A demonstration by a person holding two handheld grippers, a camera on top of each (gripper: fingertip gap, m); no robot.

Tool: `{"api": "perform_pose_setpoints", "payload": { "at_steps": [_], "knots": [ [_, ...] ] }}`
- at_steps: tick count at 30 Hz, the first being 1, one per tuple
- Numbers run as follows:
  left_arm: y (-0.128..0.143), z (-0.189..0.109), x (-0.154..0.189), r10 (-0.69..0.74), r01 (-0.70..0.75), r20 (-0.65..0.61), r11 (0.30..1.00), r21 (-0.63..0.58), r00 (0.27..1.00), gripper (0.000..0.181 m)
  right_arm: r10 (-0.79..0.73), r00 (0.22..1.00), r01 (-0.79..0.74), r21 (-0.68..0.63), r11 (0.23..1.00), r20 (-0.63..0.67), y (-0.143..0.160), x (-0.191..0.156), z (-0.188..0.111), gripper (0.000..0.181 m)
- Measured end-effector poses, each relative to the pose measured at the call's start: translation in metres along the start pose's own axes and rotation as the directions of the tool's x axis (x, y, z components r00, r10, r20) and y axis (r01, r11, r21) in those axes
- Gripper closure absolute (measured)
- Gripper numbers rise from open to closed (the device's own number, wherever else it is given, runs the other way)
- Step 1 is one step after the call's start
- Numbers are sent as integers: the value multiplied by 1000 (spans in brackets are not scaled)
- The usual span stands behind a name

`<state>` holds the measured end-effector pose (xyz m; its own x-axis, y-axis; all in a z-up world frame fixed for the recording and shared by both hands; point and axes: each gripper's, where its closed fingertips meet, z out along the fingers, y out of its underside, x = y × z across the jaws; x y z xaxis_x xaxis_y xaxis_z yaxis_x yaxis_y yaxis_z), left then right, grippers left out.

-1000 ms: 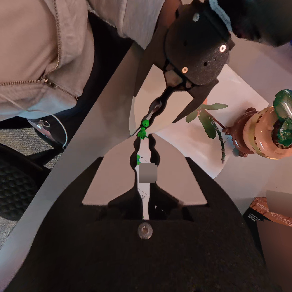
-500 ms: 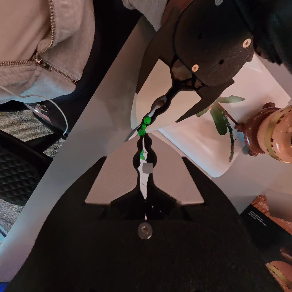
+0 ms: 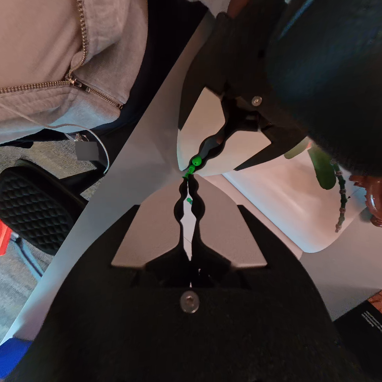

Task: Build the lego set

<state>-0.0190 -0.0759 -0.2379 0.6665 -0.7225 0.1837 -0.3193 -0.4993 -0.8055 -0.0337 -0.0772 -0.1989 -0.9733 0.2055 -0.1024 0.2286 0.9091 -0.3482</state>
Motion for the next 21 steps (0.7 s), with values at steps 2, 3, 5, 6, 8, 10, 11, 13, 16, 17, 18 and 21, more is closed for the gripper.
{"api": "perform_pose_setpoints", "payload": {
  "at_steps": [2,3,5,6,8,10,11,13,16,17,18,21],
  "knots": [
    [1,0,0,0,0,-3,1000,-5,1000,178,6,1000,-6,-25,1000,11,2,0,0,180],
    [0,0,0,-5,5,-6,1000,2,1000,178,8,1000,-7,-30,1000,12,2,0,-1,180],
    [-1,-1,1,-9,9,-14,1000,11,1000,178,8,1000,-7,-32,999,13,1,0,-2,180],
    [-1,0,1,-7,7,-14,1000,4,1000,178,14,1000,-13,-41,999,19,2,-1,0,180],
    [3,2,2,2,-2,-18,1000,-25,1000,178,32,999,-30,-55,998,32,5,-3,3,179],
    [2,2,2,-3,3,-17,1000,-24,1000,178,65,998,-65,-32,997,3,5,-1,1,166],
    [-1,0,1,-13,13,-19,1000,8,1000,178,97,995,-97,18,995,-7,2,-1,-3,153],
    [-12,-11,-2,-42,45,-27,993,112,999,177,193,980,-182,166,969,-50,-7,4,-16,135],
    [-35,-41,-7,-86,103,-62,925,367,994,177,409,911,-319,529,787,-59,-21,19,-42,142],
    [-40,-53,-11,-101,121,-68,888,444,992,177,483,875,-344,644,683,-45,-22,26,-50,148],
    [-43,-63,-13,-110,129,-66,859,496,992,177,535,844,-345,738,580,-26,-22,32,-55,150],
    [-51,-81,-14,-111,137,-81,803,580,991,177,616,788,-269,896,354,-7,-28,43,-61,153]
  ]
}}
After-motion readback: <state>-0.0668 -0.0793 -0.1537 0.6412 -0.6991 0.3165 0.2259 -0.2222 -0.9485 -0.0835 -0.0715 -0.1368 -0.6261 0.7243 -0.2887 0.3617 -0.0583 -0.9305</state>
